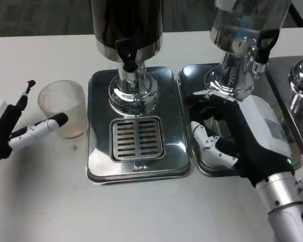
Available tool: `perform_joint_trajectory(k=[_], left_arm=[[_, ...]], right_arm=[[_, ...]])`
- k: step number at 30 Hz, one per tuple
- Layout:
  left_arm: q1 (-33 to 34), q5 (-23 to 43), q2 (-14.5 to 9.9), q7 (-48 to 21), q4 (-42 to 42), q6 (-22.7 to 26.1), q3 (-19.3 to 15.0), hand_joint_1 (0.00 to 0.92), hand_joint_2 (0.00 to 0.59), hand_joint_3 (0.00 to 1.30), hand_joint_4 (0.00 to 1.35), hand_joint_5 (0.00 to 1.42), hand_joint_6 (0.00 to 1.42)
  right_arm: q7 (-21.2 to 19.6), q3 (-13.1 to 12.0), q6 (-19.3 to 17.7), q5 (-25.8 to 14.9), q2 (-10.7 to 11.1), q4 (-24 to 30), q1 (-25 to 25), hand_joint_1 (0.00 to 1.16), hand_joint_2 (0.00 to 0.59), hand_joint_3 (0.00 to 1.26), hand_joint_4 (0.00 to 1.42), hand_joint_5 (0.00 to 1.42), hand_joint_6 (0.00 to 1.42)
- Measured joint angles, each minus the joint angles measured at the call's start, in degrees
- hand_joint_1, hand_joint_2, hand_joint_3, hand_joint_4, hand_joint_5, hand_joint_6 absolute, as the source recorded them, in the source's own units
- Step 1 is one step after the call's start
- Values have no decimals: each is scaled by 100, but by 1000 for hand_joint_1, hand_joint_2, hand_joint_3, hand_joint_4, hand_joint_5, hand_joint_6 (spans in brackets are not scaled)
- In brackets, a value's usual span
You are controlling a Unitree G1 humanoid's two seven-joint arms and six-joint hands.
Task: Grasp the cup under the faucet to collect the drink, then remove the cup.
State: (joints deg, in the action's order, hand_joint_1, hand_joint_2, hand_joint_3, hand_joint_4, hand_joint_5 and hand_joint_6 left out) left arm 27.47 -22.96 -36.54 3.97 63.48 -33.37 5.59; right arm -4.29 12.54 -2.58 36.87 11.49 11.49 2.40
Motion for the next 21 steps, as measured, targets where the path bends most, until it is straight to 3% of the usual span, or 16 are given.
perform_joint_trajectory(k=[21], left_arm=[[571, -239, 108, 176, 671, 72, 560, 82, 0, 0, 0, 124, 244]], right_arm=[[1, 117, -82, -50, -5, -32, -50, 425, 461, 433, 450, 507, 491]])
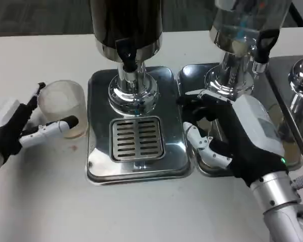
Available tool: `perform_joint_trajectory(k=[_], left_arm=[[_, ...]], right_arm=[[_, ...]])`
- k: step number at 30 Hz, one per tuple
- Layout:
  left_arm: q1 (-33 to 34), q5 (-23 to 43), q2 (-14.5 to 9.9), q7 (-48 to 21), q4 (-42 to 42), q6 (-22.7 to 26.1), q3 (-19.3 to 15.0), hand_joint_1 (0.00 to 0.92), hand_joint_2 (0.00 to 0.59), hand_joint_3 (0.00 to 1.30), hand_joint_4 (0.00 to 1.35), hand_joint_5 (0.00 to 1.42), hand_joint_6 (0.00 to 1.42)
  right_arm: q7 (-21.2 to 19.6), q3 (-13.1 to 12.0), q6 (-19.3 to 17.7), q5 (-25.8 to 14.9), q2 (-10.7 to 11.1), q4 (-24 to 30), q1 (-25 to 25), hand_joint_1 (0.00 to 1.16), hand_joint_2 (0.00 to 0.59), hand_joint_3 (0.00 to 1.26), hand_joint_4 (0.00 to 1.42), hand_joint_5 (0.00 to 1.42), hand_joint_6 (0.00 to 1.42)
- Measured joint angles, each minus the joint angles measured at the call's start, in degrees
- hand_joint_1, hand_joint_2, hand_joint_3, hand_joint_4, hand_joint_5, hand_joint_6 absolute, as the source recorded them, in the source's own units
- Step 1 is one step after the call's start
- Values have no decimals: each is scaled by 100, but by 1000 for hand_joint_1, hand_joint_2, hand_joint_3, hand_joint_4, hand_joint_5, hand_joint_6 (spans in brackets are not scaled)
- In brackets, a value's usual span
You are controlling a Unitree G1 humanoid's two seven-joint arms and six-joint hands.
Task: Grasp the cup under the faucet to collect the drink, then remove the cup.
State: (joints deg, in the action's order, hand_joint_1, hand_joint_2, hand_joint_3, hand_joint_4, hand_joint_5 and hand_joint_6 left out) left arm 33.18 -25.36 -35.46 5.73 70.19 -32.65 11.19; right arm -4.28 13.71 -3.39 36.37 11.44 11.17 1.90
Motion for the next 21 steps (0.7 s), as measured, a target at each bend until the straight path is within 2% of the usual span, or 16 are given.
perform_joint_trajectory(k=[12, 21], left_arm=[[241, -54, 76, 38, 174, 123, 289, 110, 13, 0, 0, 135, 258], [377, -238, 171, 339, 241, 150, 431, 128, 34, 0, 0, 157, 281]], right_arm=[[13, 25, -1, -34, 21, 2, -2, 418, 467, 433, 450, 508, 492], [21, 23, 0, -54, 40, 35, 23, 408, 470, 433, 450, 523, 492]])
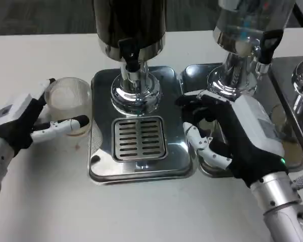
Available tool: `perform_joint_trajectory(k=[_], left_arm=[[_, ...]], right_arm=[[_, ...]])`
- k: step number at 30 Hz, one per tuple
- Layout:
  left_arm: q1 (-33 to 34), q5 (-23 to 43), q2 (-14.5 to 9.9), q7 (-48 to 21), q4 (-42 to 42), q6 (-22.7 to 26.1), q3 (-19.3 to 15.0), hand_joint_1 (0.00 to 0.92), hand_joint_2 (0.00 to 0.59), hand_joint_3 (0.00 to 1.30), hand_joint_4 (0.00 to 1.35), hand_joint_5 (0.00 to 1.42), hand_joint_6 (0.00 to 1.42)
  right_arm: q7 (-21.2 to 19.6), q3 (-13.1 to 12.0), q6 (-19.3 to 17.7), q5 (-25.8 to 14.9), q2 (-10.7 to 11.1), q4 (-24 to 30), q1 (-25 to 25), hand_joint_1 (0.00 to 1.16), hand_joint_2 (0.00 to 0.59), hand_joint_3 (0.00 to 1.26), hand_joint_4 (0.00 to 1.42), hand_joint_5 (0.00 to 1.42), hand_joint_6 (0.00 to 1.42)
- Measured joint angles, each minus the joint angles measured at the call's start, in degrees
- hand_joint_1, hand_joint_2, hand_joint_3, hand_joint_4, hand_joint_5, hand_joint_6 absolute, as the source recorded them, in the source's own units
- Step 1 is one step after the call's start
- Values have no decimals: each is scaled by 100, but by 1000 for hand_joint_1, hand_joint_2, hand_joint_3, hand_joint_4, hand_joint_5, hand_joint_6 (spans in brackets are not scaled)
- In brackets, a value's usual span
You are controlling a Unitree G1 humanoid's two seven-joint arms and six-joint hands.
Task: Grasp the cup under the faucet to collect the drink, then remove the cup.
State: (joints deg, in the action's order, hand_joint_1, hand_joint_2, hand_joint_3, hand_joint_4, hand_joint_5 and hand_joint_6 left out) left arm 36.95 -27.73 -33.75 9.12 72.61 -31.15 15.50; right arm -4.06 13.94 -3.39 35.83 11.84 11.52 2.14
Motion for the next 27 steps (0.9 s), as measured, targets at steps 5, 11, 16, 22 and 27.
perform_joint_trajectory(k=[5, 11, 16, 22, 27], left_arm=[[73, -28, 39, 81, 8, 39, 123, 139, 57, 15, 10, 204, 310], [74, -34, 58, 205, 23, 41, 158, 133, 106, 148, 135, 343, 450], [74, -79, 60, 286, 40, 35, 189, 145, 139, 252, 243, 463, 576], [74, -117, 60, 343, 62, 3, 191, 132, 151, 310, 304, 543, 671], [74, -117, 58, 371, 63, -76, 188, 119, 161, 350, 345, 597, 741]], right_arm=[[70, -5, 0, -17, 5, 17, 27, 404, 470, 433, 450, 524, 508], [116, -34, 0, -33, 18, 18, 26, 401, 468, 433, 450, 524, 512], [172, -43, 0, -57, 25, 18, 25, 396, 464, 433, 450, 524, 513], [203, -47, 0, -126, 35, 18, 24, 392, 462, 433, 450, 524, 508], [216, -47, 1, -126, 37, 27, 22, 390, 462, 433, 450, 524, 504]])
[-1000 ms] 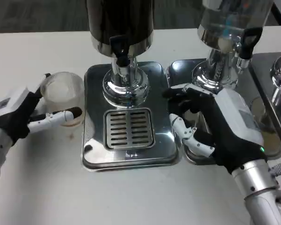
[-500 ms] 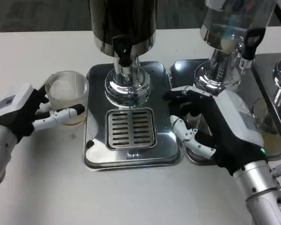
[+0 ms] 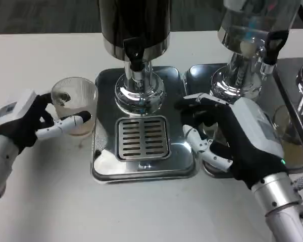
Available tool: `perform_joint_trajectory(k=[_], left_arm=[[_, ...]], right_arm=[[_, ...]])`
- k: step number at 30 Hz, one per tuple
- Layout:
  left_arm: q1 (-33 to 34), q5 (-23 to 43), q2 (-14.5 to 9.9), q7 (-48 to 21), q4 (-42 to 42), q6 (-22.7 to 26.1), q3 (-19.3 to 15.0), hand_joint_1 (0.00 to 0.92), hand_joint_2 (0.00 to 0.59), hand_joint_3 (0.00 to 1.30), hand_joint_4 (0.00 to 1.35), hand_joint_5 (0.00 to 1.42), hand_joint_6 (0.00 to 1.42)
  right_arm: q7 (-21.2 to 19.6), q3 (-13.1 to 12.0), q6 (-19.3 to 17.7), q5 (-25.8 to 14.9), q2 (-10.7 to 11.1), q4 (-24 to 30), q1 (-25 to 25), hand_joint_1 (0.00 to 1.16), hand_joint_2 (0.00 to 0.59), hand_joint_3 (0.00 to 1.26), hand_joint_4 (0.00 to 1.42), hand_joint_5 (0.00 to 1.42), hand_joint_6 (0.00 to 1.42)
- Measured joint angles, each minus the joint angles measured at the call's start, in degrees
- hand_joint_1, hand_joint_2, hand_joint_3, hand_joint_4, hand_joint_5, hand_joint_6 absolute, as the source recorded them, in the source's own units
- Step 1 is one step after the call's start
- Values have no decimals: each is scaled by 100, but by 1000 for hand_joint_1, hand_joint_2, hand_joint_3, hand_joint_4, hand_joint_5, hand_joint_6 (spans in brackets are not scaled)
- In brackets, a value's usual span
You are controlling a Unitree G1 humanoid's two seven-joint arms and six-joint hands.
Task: Grasp the cup under the faucet to collect the drink, then remove the cup.
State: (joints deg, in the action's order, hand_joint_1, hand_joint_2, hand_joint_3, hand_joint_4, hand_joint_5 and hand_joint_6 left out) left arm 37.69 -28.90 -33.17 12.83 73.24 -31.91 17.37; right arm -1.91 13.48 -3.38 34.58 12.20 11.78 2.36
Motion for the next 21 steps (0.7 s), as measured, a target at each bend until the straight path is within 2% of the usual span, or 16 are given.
perform_joint_trajectory(k=[10, 21], left_arm=[[-75, -58, 3, 224, -1, -267, 4, 122, 171, 434, 446, 693, 869], [-186, -41, 1, 278, -2, -380, -40, 107, 176, 462, 475, 718, 905]], right_arm=[[37, 1, 0, -2, -2, 10, -9, 383, 456, 433, 450, 524, 495], [64, 8, 0, -14, -8, 10, -19, 381, 459, 425, 450, 524, 497]])
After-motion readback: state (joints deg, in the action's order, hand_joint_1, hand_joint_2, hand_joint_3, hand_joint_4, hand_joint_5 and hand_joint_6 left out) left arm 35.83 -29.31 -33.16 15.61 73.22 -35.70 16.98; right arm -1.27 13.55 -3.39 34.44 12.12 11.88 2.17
